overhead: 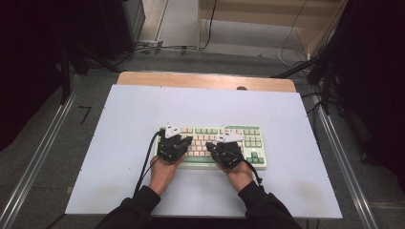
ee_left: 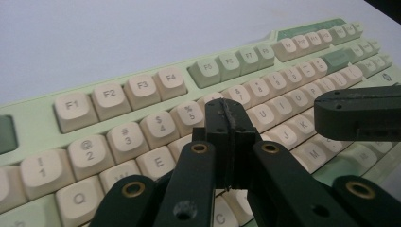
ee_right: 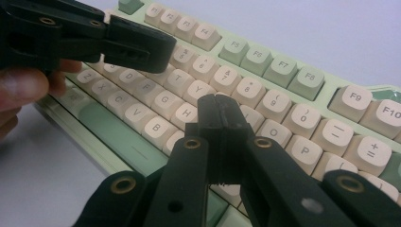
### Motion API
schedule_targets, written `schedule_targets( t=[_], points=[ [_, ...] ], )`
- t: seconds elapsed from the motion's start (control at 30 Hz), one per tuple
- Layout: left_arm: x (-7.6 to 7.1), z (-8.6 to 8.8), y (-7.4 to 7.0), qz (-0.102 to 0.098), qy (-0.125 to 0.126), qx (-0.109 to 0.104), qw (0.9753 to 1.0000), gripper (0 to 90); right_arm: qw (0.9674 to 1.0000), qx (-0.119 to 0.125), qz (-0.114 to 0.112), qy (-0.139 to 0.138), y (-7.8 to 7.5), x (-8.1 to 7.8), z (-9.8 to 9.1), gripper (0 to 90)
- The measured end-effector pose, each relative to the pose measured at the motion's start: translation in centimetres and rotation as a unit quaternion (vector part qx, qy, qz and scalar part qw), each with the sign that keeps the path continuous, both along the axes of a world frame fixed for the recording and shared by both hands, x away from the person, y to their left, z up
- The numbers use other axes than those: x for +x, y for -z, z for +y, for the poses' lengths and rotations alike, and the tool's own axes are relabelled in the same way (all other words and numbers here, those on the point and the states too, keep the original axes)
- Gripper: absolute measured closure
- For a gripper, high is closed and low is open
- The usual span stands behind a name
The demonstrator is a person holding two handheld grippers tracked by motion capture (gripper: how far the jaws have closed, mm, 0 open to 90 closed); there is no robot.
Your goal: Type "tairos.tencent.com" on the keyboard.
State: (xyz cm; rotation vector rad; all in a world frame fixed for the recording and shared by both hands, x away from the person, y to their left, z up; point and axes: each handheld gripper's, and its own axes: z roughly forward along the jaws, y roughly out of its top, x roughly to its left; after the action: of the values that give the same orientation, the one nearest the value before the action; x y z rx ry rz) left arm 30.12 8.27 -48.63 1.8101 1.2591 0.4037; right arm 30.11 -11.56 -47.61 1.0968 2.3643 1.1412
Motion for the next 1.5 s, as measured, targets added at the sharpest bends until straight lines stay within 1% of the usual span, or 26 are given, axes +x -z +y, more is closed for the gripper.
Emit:
schedule_targets(
  t=[0.13,0.27,0.43,0.57,0.63,0.73,0.8,0.87,0.97,1.2,1.33,1.5],
  points=[
    [0.1,-0.5,0.1,-0.003,0.003,0.007,1.0,90.0,1.0,0.001,0.001,0.002,0.0,0.0,-0.1,87.1],
    [0.3,-0.6,0.2,-0.003,0.001,0.012,0.9999,90.0,1.0,0.002,0.0,0.002,-0.1,0.0,-0.1,87.1],
    [0.5,-0.5,0.4,0.002,0.0,0.014,0.9999,90.0,1.0,0.002,-0.001,0.002,-0.1,0.0,-0.2,87.1],
    [0.7,-0.7,0.6,0.01,0.005,0.026,0.9996,90.0,1.0,0.002,0.0,0.002,-0.1,0.0,-0.2,87.1],
    [0.7,-0.7,0.6,0.012,0.008,0.028,0.9995,90.0,1.0,0.002,0.0,0.002,0.0,0.0,-0.2,87.1],
    [0.6,-0.6,0.5,0.009,0.005,0.023,0.9997,90.0,1.0,0.003,0.0,0.002,0.0,0.0,-0.2,87.1],
    [0.4,-0.3,0.0,-0.004,0.002,0.013,0.9999,90.0,1.0,0.003,0.0,0.004,-0.1,0.0,-0.3,87.1],
    [0.2,0.0,-0.5,-0.013,-0.002,0.003,0.9999,90.0,1.0,0.004,-0.001,0.005,-0.2,0.0,-0.4,87.1],
    [-0.1,0.5,-0.8,-0.014,-0.004,-0.004,0.9999,90.0,1.0,0.005,-0.001,0.008,-0.2,0.0,-0.6,87.1],
    [-0.6,1.6,-0.5,-0.008,-0.007,-0.001,0.9999,90.0,0.9999,0.003,-0.003,0.009,-0.3,0.0,-1.1,87.1],
    [-0.9,2.2,-0.7,-0.01,-0.012,-0.003,0.9999,90.0,0.9999,0.003,-0.003,0.011,-0.3,0.0,-1.3,87.1],
    [-1.2,2.6,-0.8,-0.01,-0.01,-0.003,0.9999,90.0,0.9999,0.001,-0.003,0.013,-0.3,-0.1,-1.7,87.1]
  ],
)
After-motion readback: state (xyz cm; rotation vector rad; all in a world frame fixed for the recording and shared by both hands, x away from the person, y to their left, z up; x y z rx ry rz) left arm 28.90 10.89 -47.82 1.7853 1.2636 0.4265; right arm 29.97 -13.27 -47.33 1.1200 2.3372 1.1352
